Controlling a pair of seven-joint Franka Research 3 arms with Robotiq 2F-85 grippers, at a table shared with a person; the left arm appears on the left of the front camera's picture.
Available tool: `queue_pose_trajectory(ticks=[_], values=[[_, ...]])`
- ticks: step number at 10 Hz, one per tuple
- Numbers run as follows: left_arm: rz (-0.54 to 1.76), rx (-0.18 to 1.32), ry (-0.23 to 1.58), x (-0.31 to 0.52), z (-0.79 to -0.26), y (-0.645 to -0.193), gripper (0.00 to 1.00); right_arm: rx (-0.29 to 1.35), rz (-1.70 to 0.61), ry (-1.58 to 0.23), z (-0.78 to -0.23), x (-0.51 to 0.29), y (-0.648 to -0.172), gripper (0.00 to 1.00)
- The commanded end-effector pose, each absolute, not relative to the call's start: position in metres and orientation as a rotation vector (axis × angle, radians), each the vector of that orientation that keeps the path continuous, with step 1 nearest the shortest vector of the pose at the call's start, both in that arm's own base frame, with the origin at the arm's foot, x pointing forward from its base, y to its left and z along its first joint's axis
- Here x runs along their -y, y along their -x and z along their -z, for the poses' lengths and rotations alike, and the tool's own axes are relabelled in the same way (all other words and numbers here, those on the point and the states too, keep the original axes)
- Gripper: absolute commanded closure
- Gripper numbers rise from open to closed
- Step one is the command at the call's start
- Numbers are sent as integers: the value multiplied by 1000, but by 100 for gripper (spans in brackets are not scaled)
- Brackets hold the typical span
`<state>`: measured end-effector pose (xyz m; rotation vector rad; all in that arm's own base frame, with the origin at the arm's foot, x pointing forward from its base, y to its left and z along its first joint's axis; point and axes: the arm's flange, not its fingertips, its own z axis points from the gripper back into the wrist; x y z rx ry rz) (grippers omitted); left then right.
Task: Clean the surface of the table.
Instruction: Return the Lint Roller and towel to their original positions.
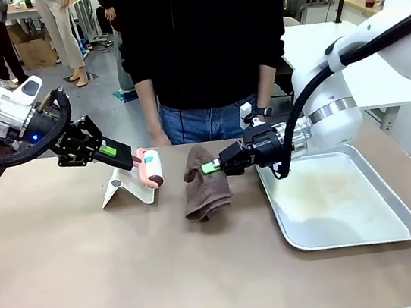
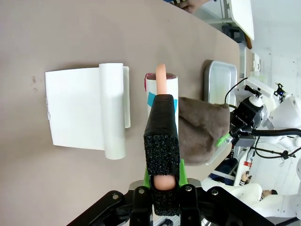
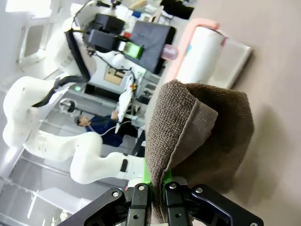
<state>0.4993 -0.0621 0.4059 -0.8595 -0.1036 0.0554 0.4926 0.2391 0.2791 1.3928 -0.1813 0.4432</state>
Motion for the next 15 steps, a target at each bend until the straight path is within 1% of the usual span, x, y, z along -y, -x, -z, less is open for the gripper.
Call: queue_pose_trajectory(ticks=[1, 3, 6, 8, 11, 15], values=[[-75, 98, 843, 64, -409, -501, 79, 213, -346, -1282, -283, -226, -495, 91], [-74, 93, 819, 66, -406, -501, 79, 213, -325, -1163, -282, -218, -499, 91], [-78, 103, 800, 66, -404, -501, 79, 198, -383, -976, -280, -230, -496, 91], [-69, 103, 796, 67, -404, -499, 79, 172, -407, -906, -290, -235, -496, 91], [-58, 103, 777, 67, -403, -501, 79, 161, -420, -851, -302, -238, -496, 91], [1, 73, 748, 64, -401, -506, 79, 147, -413, -887, -301, -237, -498, 91]])
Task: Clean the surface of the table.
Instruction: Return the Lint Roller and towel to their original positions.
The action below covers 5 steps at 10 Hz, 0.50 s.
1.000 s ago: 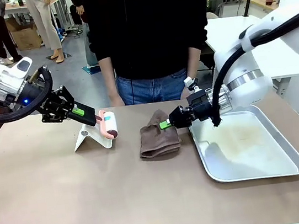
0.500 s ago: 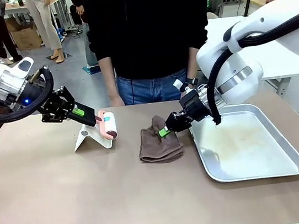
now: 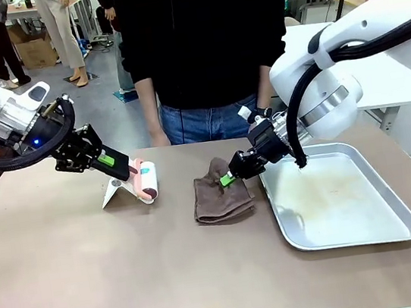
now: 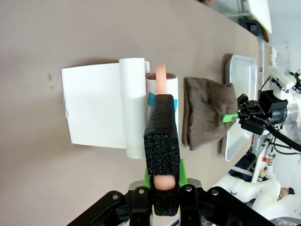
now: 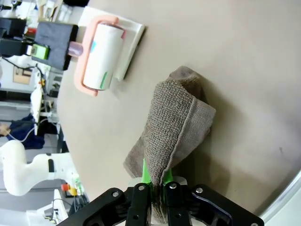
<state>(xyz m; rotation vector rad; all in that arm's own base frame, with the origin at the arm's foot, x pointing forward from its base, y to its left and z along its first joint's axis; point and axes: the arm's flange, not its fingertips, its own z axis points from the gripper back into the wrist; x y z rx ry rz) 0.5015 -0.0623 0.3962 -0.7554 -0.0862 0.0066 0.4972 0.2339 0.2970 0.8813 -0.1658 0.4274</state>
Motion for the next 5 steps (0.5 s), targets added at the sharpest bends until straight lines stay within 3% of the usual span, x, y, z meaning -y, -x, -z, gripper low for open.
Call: queue_pose_trajectory(ticks=[1, 5], values=[[5, 72, 738, 64, -401, -509, 79, 145, -407, -896, -299, -236, -498, 91], [-2, 58, 699, 69, -399, -523, 79, 136, -407, -926, -298, -235, -497, 91]])
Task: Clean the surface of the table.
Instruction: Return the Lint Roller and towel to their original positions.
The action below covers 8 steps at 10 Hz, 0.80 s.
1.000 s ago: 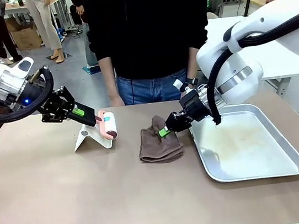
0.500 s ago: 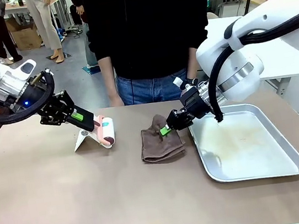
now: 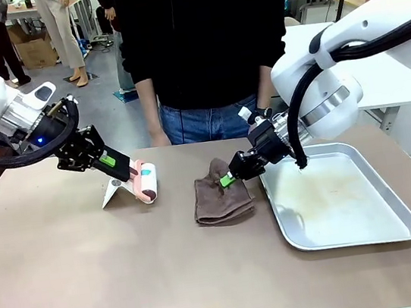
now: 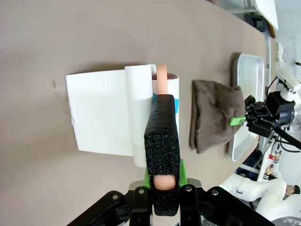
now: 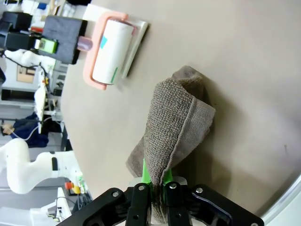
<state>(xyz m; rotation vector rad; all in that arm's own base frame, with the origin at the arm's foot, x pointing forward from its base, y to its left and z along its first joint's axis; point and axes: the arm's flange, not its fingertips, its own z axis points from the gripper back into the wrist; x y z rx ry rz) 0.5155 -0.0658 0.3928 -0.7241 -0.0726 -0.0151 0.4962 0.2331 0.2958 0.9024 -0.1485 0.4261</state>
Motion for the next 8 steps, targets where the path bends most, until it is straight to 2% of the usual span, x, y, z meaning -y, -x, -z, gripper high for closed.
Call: queue_pose_trajectory(ticks=[1, 8], values=[[1, 65, 689, 71, -401, -524, 79, 131, -407, -932, -297, -236, -497, 91], [2, 49, 655, 78, -397, -530, 79, 140, -414, -952, -297, -232, -499, 91]])
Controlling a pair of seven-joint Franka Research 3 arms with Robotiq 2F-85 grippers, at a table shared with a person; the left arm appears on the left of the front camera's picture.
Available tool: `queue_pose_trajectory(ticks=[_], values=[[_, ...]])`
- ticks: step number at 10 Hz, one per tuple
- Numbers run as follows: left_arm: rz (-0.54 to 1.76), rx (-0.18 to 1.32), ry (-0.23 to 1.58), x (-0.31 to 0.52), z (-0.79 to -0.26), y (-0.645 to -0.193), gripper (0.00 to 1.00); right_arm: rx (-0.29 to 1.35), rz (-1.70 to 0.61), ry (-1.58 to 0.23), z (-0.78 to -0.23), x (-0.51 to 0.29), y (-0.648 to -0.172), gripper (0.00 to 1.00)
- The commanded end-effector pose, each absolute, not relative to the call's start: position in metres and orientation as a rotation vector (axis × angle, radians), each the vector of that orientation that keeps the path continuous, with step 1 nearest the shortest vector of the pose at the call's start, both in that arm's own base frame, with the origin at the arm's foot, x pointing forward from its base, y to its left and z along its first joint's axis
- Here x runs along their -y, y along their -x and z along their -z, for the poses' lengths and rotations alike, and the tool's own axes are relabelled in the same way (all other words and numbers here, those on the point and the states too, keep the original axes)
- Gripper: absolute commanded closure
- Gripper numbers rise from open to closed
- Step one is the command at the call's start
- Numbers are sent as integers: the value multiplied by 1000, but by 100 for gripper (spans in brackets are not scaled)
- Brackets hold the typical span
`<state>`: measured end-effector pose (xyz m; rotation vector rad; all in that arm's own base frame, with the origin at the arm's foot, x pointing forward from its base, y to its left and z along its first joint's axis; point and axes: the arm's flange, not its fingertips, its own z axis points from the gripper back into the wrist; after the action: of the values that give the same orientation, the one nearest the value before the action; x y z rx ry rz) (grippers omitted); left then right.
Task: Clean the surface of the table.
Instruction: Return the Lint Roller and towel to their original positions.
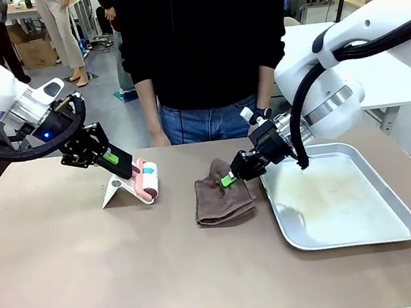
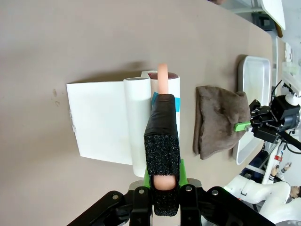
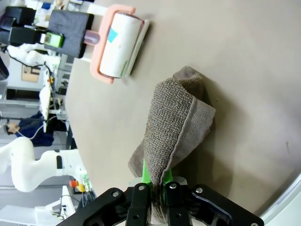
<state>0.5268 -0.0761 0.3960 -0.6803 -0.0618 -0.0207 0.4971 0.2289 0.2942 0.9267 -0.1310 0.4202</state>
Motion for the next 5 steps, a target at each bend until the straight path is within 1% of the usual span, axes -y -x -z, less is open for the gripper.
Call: queue_pose_trajectory(ticks=[1, 5], values=[[1, 49, 656, 79, -396, -530, 79, 139, -418, -949, -297, -233, -499, 91], [-4, 45, 652, 79, -396, -529, 79, 128, -413, -958, -295, -233, -498, 91]])
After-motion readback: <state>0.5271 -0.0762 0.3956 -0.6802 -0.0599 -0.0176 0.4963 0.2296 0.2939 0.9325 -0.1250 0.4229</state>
